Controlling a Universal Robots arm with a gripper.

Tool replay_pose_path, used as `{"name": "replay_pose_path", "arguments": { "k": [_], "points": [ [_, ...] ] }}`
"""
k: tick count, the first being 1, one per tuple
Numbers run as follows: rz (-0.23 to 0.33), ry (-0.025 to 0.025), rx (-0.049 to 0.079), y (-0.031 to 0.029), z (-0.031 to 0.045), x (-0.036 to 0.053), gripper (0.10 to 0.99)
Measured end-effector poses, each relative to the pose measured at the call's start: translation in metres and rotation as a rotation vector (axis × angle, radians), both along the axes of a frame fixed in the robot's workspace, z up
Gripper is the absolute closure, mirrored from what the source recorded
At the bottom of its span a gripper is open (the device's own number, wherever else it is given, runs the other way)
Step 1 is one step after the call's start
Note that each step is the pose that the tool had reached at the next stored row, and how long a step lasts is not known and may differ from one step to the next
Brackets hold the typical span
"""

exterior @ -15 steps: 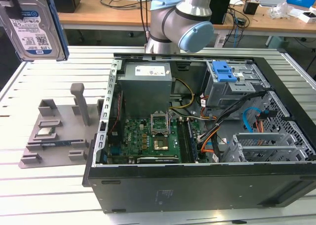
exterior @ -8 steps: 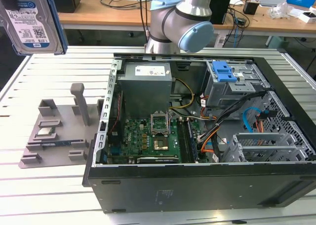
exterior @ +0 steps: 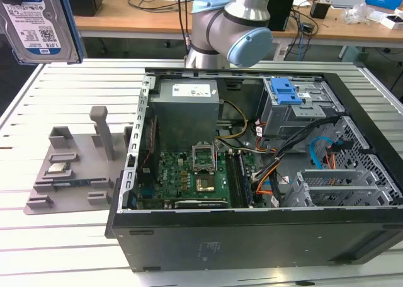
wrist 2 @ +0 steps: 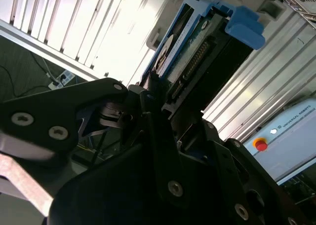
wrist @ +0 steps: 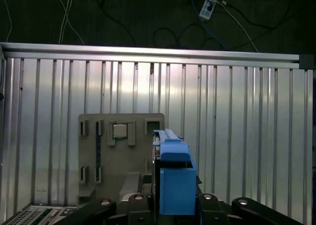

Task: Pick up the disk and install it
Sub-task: 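Pick up the disk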

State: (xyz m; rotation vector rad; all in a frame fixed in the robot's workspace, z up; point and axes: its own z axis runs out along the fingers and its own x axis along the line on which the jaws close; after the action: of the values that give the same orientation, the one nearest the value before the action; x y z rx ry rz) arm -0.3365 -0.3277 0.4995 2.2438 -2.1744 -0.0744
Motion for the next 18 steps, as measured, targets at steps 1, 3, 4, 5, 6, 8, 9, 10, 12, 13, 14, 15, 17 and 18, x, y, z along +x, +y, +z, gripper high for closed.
{"name": "replay_pose_path", "arguments": {
  "k": [1, 3, 4, 5, 6, 8, 9, 10, 12, 13, 14, 15, 17, 18],
  "points": [
    [0.0, 0.0001, 0.0, 0.0, 0.0001, 0.0, 0.718],
    [0.0, 0.0001, 0.0, 0.0, 0.0002, 0.0, 0.718],
    [0.0, 0.0003, 0.0, 0.0, 0.0003, 0.0002, 0.718],
    [0.0, 0.0004, 0.0, 0.0, 0.0004, 0.0008, 0.718],
    [0.0, 0.0003, 0.0, 0.0, 0.0003, 0.0018, 0.718],
    [0.0, 0.0002, 0.0, 0.0, 0.0002, 0.0045, 0.718],
    [0.0, 0.0001, 0.0, 0.0, 0.0002, 0.0063, 0.718],
    [0.0, 0.0, 0.0, 0.0, 0.0001, 0.0101, 0.718],
    [0.0, 0.0002, 0.0, 0.0, 0.0002, 0.0154, 0.718],
    [0.0, 0.0002, 0.0, 0.0, 0.0002, 0.0193, 0.718],
    [0.0, 0.0002, 0.0, 0.0, 0.0002, 0.0219, 0.718],
    [0.0, 0.0001, 0.0, 0.0, 0.0002, 0.0275, 0.718],
    [0.0, 0.0001, 0.0, 0.0, 0.0002, 0.035, 0.718],
    [0.0, 0.0002, 0.0, 0.0, 0.0002, 0.0397, 0.718]
  ]
}}
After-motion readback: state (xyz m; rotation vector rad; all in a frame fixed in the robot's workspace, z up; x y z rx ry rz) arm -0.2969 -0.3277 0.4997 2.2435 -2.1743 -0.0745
